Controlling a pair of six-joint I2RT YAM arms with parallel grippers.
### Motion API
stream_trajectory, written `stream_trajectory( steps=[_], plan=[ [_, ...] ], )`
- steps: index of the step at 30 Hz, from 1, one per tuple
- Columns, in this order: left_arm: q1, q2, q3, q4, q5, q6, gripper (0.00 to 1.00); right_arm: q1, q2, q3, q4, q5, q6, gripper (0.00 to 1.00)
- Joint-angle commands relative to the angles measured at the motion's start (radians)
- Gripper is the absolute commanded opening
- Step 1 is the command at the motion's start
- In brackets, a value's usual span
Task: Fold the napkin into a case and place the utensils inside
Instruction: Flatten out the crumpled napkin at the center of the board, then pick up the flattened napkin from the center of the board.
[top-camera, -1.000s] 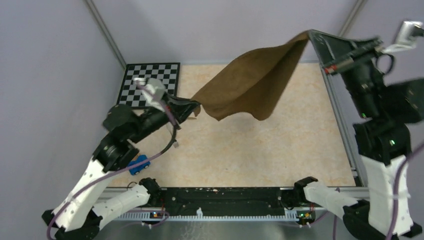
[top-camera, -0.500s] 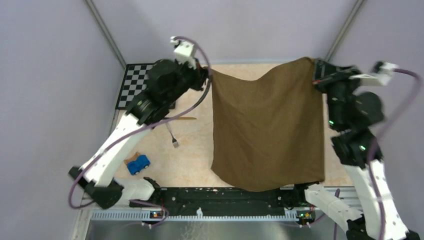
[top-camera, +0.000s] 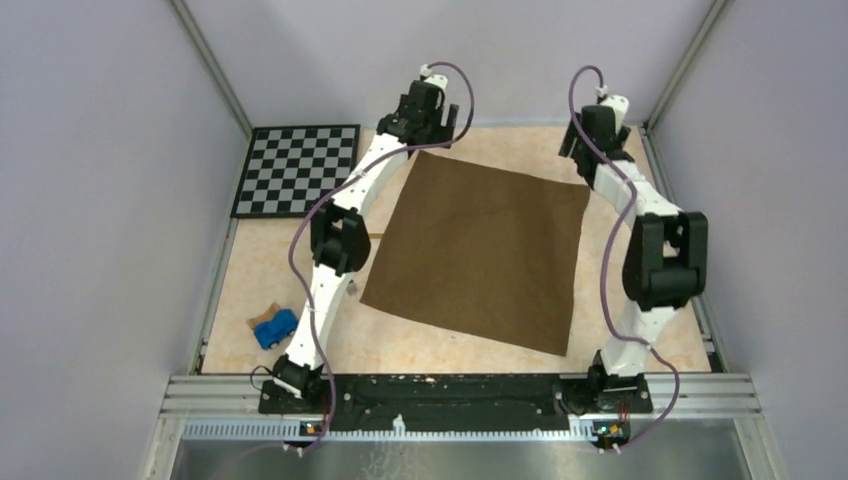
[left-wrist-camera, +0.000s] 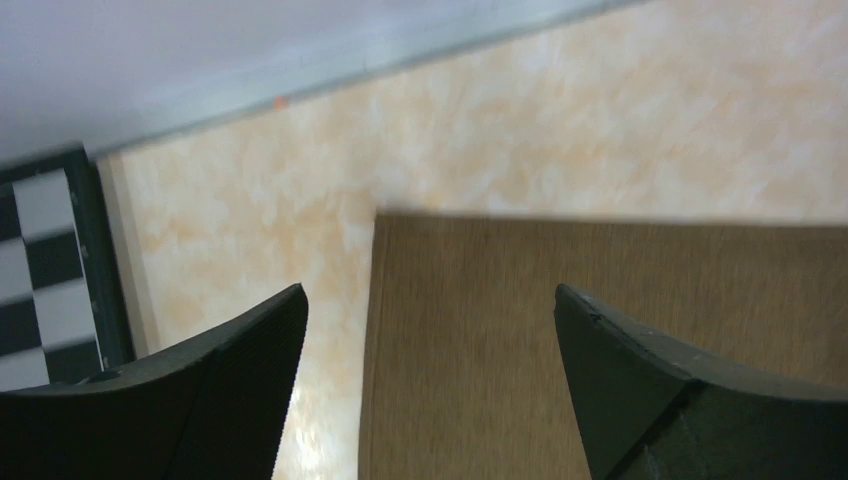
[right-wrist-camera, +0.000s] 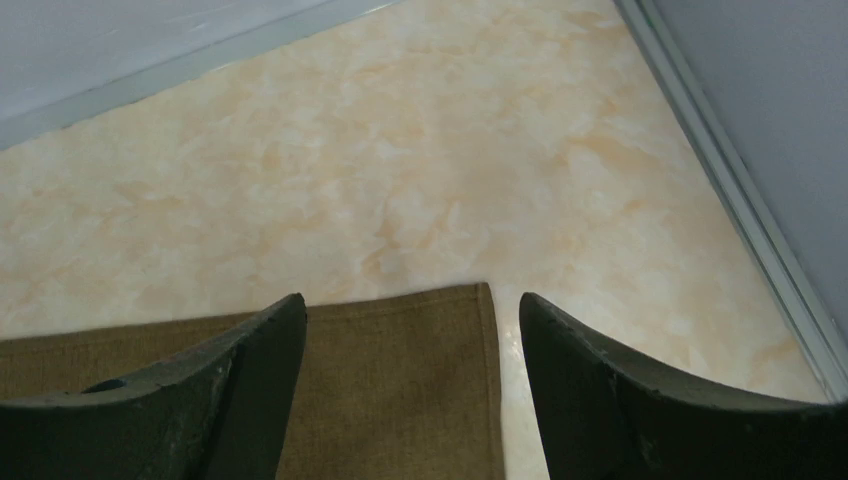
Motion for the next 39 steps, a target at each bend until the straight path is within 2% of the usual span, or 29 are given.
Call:
stream_trajectory(
  steps=[1,4,5,9,12,14,19,22,26,29,35,39],
  plan=[
    [0.015,-0.188,-0.062,-0.089,-0.030,-0.046,0.99,0.022,0.074,0.326,-0.453,-0.119,-0.040,0.77],
    [0.015,-0.526,-0.663,0.161,0.110,-0.146,0.99,0.074,-0.026,0.177,-0.436,-0.227,-0.015,0.77],
    [0.015,-0.609,-0.784,0.217,0.161,-0.202,0.99,0.091,-0.067,0.118,-0.423,-0.260,0.016,0.77],
    [-0.009,-0.810,-1.113,0.339,0.407,-0.314,0.99,0.092,-0.197,-0.115,-0.318,-0.524,0.200,0.74],
    [-0.032,-0.902,-1.283,0.410,0.525,-0.391,0.99,0.087,-0.229,-0.239,-0.249,-0.539,0.272,0.73],
    [-0.061,-0.935,-1.380,0.458,0.549,-0.423,0.99,0.074,-0.224,-0.286,-0.223,-0.532,0.290,0.73],
    [-0.143,-0.901,-1.470,0.461,0.551,-0.466,0.99,0.024,-0.170,-0.346,-0.154,-0.513,0.273,0.73],
    [-0.219,-0.880,-1.525,0.534,0.500,-0.503,0.99,0.008,-0.123,-0.339,-0.135,-0.484,0.219,0.73],
    [-0.261,-0.820,-1.570,0.647,0.497,-0.582,0.99,-0.022,-0.068,-0.331,-0.098,-0.472,0.213,0.73],
    [-0.284,-0.751,-1.545,0.669,0.486,-0.616,0.99,-0.035,-0.010,-0.296,-0.088,-0.459,0.213,0.73],
    [-0.299,-0.605,-1.480,0.752,0.558,-0.703,0.99,-0.070,0.114,-0.193,-0.094,-0.463,0.218,0.73],
    [-0.318,-0.514,-1.371,0.751,0.581,-0.717,0.99,-0.131,0.195,-0.127,-0.106,-0.475,0.218,0.73]
  ],
)
